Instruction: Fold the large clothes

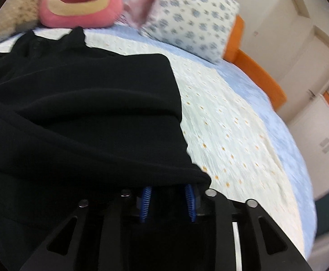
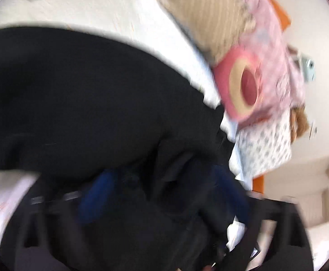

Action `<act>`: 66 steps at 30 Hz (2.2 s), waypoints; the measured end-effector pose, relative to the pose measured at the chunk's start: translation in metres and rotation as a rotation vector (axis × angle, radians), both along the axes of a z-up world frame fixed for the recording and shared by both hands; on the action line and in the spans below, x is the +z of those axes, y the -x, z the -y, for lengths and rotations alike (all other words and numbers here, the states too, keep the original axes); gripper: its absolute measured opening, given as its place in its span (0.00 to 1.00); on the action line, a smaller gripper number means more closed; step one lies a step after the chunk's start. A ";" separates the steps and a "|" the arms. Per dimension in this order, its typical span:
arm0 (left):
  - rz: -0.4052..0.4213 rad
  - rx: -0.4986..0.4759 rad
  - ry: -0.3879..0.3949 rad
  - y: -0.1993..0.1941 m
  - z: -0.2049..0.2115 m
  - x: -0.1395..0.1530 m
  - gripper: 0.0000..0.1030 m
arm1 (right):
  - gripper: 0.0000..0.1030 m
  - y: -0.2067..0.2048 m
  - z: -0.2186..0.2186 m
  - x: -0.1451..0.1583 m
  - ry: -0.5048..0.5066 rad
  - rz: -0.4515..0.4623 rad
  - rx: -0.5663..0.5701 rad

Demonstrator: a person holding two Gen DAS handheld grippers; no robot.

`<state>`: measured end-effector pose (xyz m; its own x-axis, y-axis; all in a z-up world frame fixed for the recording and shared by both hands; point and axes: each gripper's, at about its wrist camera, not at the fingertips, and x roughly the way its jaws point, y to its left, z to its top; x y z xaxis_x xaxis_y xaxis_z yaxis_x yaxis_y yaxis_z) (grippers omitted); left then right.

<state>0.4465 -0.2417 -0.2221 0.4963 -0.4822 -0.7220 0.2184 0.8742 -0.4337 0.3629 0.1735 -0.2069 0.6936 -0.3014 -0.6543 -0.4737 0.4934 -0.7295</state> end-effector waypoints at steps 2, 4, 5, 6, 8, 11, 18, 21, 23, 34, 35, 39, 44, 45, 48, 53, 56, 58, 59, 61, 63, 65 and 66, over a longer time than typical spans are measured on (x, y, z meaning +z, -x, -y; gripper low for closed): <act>-0.043 -0.060 0.052 0.003 -0.020 0.002 0.49 | 0.95 0.014 -0.003 0.019 -0.061 -0.062 0.031; -0.084 -0.090 0.079 0.010 -0.038 0.007 0.71 | 0.95 0.026 -0.004 0.043 -0.166 -0.157 0.056; -0.095 -0.092 0.078 0.015 -0.049 0.013 0.81 | 0.95 0.029 -0.004 0.052 -0.192 -0.169 0.065; -0.098 -0.081 0.067 0.021 -0.058 0.017 0.90 | 0.95 0.033 -0.002 0.067 -0.229 -0.175 0.078; -0.101 -0.030 0.057 0.036 -0.091 0.029 0.94 | 0.95 0.033 0.010 0.100 -0.300 -0.175 0.084; -0.166 0.038 0.155 0.049 -0.148 0.029 0.94 | 0.95 0.024 0.038 0.148 -0.407 -0.181 0.065; -0.177 0.269 0.296 0.043 -0.261 0.024 0.94 | 0.95 -0.010 0.174 0.244 -0.630 -0.145 -0.044; -0.211 0.351 0.366 0.041 -0.285 0.014 0.94 | 0.95 -0.023 0.248 0.244 -0.661 -0.066 -0.121; -0.208 0.388 0.383 0.042 -0.298 0.012 0.94 | 0.95 -0.034 0.304 0.232 -0.709 -0.030 -0.181; -0.214 0.506 0.586 0.034 -0.355 0.000 0.94 | 0.73 -0.084 0.456 0.068 -0.892 -0.229 -0.559; -0.215 0.509 0.613 0.037 -0.361 0.000 0.94 | 0.73 -0.085 0.458 0.061 -0.899 -0.230 -0.572; -0.223 0.521 0.634 0.036 -0.362 -0.006 0.94 | 0.73 -0.087 0.462 0.041 -0.882 -0.200 -0.589; -0.246 0.588 0.743 0.042 -0.379 -0.026 0.90 | 0.73 -0.085 0.463 0.036 -0.885 -0.159 -0.577; -0.254 0.609 0.767 0.045 -0.383 -0.030 0.80 | 0.74 -0.084 0.461 0.037 -0.883 -0.149 -0.570; -0.269 0.646 0.800 0.052 -0.389 -0.040 0.65 | 0.74 -0.083 0.456 0.037 -0.883 -0.143 -0.551; -0.303 0.653 0.752 0.052 -0.391 -0.040 0.26 | 0.74 -0.078 0.451 0.034 -0.907 -0.142 -0.539; -0.310 0.636 0.635 0.044 -0.393 -0.026 0.22 | 0.74 -0.074 0.457 0.035 -0.927 -0.129 -0.538; -0.290 0.593 0.505 0.033 -0.391 -0.004 0.22 | 0.74 -0.072 0.465 0.040 -0.939 -0.108 -0.537; -0.271 0.560 0.422 0.025 -0.389 0.012 0.22 | 0.73 -0.073 0.471 0.043 -0.949 -0.094 -0.541; -0.226 0.495 0.313 0.010 -0.387 0.042 0.22 | 0.73 -0.075 0.483 0.047 -0.985 -0.080 -0.557; -0.165 0.429 0.194 -0.004 -0.384 0.073 0.22 | 0.73 -0.078 0.493 0.050 -1.039 -0.081 -0.567; -0.056 0.325 0.007 -0.016 -0.373 0.107 0.22 | 0.61 -0.081 0.496 0.051 -1.065 -0.069 -0.569; -0.014 0.280 -0.079 -0.019 -0.368 0.117 0.22 | 0.58 -0.083 0.496 0.049 -1.067 -0.069 -0.573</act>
